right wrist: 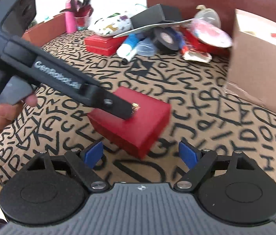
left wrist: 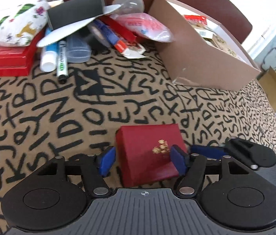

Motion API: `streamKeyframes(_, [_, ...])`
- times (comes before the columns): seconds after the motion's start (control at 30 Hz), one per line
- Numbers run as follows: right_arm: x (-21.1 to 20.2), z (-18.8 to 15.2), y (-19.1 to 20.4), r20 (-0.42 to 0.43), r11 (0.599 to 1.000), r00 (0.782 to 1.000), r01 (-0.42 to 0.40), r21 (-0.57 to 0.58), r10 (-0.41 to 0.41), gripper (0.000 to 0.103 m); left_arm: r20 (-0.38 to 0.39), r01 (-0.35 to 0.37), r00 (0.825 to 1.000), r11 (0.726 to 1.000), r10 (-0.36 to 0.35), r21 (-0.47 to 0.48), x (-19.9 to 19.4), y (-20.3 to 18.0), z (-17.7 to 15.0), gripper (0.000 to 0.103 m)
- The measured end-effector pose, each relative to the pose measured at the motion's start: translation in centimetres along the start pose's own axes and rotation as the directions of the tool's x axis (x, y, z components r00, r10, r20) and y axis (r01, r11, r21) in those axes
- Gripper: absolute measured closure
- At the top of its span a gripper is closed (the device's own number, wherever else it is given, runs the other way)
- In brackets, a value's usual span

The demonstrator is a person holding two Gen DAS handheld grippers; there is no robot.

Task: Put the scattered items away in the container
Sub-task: 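Lift the red gift box off the table with the left gripper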

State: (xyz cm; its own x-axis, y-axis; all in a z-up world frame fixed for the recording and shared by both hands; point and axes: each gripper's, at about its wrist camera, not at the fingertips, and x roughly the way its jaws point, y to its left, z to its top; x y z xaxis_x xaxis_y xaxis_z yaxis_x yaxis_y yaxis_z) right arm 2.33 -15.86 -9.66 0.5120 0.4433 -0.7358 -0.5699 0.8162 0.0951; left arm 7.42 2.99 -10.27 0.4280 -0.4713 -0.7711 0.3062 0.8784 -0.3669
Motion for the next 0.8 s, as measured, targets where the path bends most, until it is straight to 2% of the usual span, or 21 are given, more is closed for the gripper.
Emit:
streamKeyframes(0.03, [0.3,0.1,0.1,-0.006,1.000,1.000,0.000,-0.005,0.000,0.026,-0.005,0.004,1.000,1.000,-0.004,0.014,0.2,-0.2,0.0,0.031])
streamKeyframes(0.07, [0.6,0.2,0.1,-0.011,1.000,1.000,-0.002,-0.007,0.002,0.027,-0.003,-0.001,1.000,1.000,0.001,0.030,0.2,-0.3,-0.1,0.039])
streamKeyframes(0.2, [0.7,0.3,-0.1,-0.015,1.000,1.000,-0.013,-0.024,0.012,0.031,0.002,0.009,1.000,0.999,-0.009,0.047,0.0,-0.3,-0.4,0.045])
streamKeyframes(0.3, [0.8,0.4,0.0,-0.016,0.999,1.000,-0.011,-0.033,0.010,0.030,0.004,0.023,1.000,0.999,-0.023,0.031,0.2,0.2,-0.2,0.042])
streamKeyframes(0.37, [1.0,0.5,0.0,-0.016,0.999,1.000,-0.011,-0.033,0.011,0.030,0.002,0.028,1.000,1.000,-0.028,0.007,0.6,0.6,-0.2,0.031])
streamKeyframes(0.4, [1.1,0.5,0.0,-0.018,0.999,1.000,-0.013,-0.034,0.012,0.029,-0.004,0.040,0.999,0.999,-0.040,-0.003,0.9,0.8,-0.2,0.030])
streamKeyframes(0.47, [1.2,0.6,0.1,-0.021,0.999,1.000,-0.013,-0.047,0.012,0.029,-0.010,0.090,0.996,0.995,-0.091,-0.040,1.5,1.4,-0.4,0.031])
streamKeyframes(0.5, [1.2,0.6,0.1,-0.022,0.999,1.000,-0.012,-0.053,0.011,0.029,-0.003,0.091,0.996,0.995,-0.092,-0.048,1.5,1.4,-0.5,0.031])
streamKeyframes(0.8, [0.6,0.2,0.2,-0.024,0.998,1.000,-0.020,-0.055,0.019,0.033,0.001,0.047,0.999,0.999,-0.047,-0.001,0.8,0.0,-1.0,0.033])
